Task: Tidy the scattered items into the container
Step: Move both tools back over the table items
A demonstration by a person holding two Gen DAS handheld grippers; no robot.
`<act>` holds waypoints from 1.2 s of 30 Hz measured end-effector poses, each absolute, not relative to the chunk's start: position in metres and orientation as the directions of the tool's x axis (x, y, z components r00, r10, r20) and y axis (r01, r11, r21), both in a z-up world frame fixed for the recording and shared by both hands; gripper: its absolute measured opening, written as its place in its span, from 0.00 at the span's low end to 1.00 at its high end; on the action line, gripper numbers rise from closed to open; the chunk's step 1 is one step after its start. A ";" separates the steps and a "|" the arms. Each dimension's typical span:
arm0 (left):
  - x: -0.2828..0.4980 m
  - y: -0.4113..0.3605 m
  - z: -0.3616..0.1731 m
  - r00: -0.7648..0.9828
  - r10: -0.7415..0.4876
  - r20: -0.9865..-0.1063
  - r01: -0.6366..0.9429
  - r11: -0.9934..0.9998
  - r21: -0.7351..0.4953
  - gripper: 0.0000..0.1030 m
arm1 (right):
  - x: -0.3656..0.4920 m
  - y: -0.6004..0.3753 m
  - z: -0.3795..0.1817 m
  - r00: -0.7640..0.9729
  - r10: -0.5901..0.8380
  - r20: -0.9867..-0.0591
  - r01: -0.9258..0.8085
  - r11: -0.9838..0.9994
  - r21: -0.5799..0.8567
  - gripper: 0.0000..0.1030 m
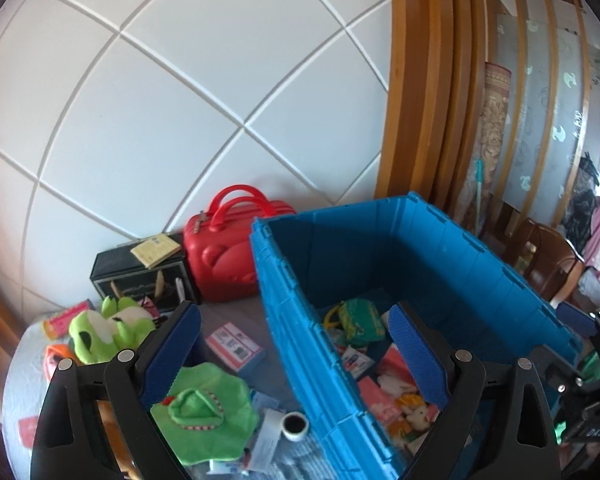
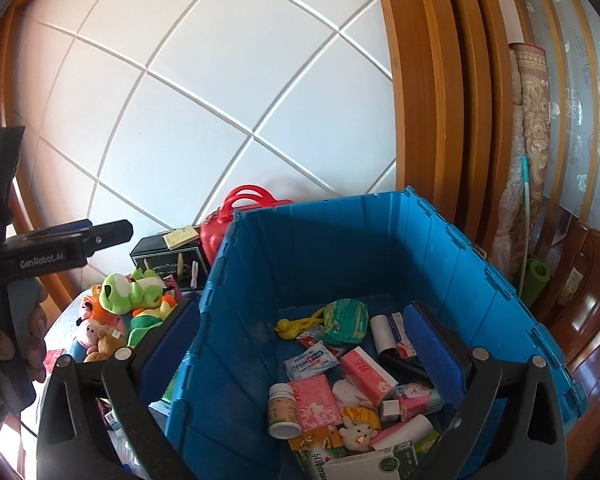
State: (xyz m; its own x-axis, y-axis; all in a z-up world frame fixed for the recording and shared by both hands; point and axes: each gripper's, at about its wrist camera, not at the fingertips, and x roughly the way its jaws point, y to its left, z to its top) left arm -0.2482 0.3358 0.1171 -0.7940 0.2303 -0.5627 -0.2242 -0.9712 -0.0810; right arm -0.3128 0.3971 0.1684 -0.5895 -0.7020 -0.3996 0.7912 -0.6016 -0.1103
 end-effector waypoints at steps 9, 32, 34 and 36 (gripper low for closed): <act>-0.194 0.239 0.105 -0.801 0.118 -0.587 -0.090 -0.993 -0.076 0.93 | -0.230 0.355 0.152 -0.552 -0.727 -0.408 0.826 -0.545 -0.145 1.00; -0.056 0.019 0.055 -0.734 -0.100 -0.672 0.201 -0.977 -0.074 0.98 | -0.035 0.285 0.091 -0.471 -0.764 -0.440 0.882 -0.405 -0.241 1.00; -0.048 0.010 0.053 -0.730 -0.103 -0.676 0.205 -0.976 -0.072 0.99 | -0.026 0.281 0.086 -0.466 -0.765 -0.445 0.885 -0.399 -0.240 1.00; -0.040 0.001 0.052 -0.729 -0.105 -0.676 0.211 -0.975 -0.076 0.99 | -0.014 0.279 0.081 -0.459 -0.766 -0.450 0.888 -0.391 -0.240 1.00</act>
State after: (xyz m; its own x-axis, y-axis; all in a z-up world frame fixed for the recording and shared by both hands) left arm -0.0402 0.0007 0.0517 -0.7290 -0.1049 -0.6764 0.2107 -0.9746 -0.0759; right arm -0.0140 0.2790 0.0807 -0.4588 -0.7664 -0.4496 0.8885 -0.3911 -0.2401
